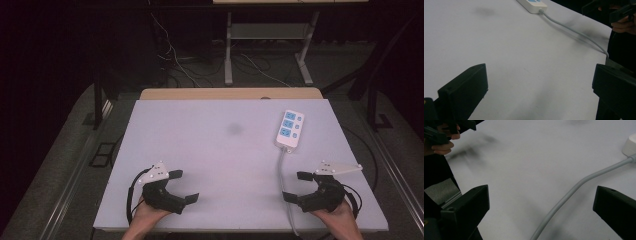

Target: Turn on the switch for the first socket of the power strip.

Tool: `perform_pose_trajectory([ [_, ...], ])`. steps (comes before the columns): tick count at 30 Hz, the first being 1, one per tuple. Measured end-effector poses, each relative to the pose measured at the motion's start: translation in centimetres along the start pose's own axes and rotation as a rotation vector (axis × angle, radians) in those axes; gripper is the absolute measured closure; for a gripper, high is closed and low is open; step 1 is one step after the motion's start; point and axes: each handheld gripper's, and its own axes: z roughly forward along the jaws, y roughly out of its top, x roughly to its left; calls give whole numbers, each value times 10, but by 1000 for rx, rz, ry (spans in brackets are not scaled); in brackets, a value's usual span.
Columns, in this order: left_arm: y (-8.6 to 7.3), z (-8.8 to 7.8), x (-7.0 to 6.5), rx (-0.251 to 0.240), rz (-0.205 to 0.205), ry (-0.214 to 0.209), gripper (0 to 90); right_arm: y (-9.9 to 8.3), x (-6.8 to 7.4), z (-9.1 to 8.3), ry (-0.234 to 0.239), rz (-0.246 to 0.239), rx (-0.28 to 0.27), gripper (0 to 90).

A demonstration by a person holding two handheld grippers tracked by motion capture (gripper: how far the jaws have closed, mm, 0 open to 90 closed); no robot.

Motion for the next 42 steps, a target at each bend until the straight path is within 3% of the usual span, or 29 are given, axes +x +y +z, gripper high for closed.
perform_pose_trajectory([
  [25, 0, 1, 1, 11, -2, 3, 0, 27, -2, 5, 9, -27, 57, 2],
  [42, -1, 1, 1, 3, -7, 14, 0, 43, -16, -4, 2, -20, 79, 2],
])
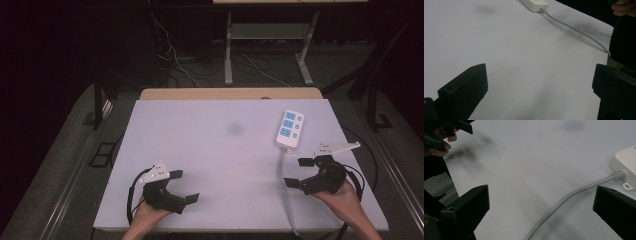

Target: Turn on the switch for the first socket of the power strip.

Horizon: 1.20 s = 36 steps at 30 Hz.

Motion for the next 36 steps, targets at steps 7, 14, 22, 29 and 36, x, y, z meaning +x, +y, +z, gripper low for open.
perform_pose_trajectory([
  [7, 0, 0, 0, -2, 0, 2, 0, 5, -8, -1, -9, 1, 15, 2],
  [14, 0, 0, 0, -4, -1, 5, 0, 12, -16, -4, -20, -3, 28, 2],
  [22, 0, -1, 0, -5, -3, 5, 0, 20, -24, -7, -31, -8, 44, 2],
  [29, 0, -1, 1, -10, -6, 9, 0, 27, -30, -8, -39, -11, 58, 2],
  [36, 0, -1, 1, -10, -7, 9, 0, 34, -36, -9, -46, -13, 72, 2],
])
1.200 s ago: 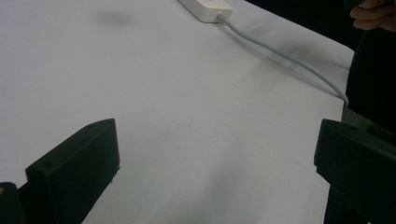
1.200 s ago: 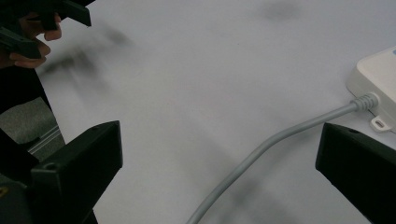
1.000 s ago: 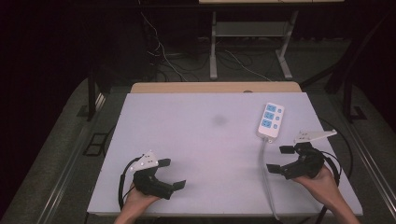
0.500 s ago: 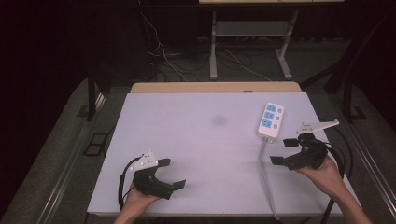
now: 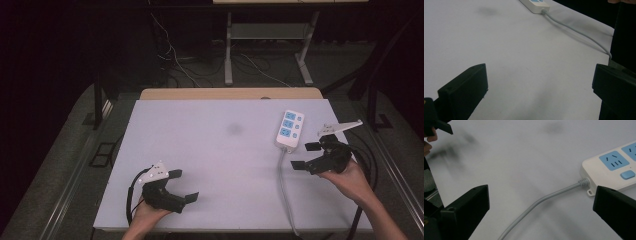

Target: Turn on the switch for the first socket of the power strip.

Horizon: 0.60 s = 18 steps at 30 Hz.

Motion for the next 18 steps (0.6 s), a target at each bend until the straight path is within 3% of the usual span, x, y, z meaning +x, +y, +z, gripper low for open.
perform_pose_trajectory([
  [18, 0, 1, 0, 2, -2, -1, 0, 18, -18, -5, -26, 2, 27, 2],
])
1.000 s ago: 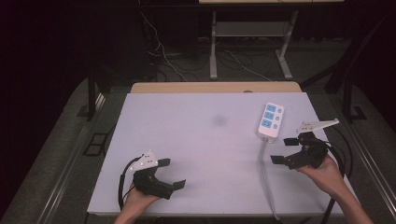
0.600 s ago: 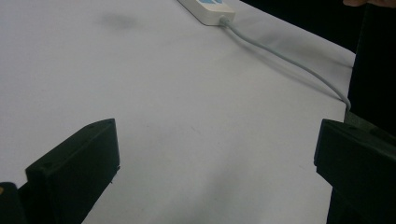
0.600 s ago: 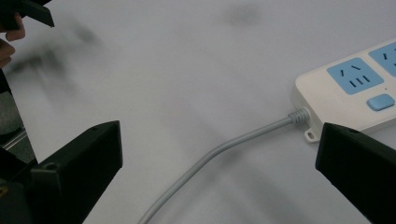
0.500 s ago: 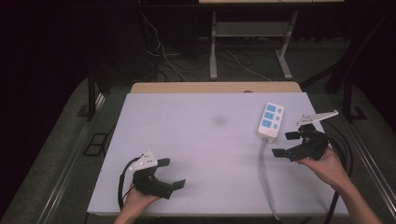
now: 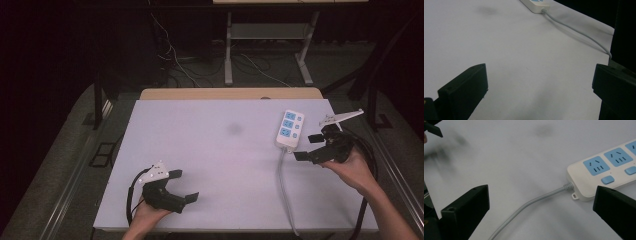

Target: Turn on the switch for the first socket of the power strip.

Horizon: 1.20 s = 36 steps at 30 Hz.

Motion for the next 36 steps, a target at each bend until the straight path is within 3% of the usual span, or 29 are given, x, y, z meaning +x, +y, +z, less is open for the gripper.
perform_pose_trajectory([
  [36, 0, -1, 1, -3, -1, 1, 0, 40, -48, 5, -66, 32, -3, 2],
])
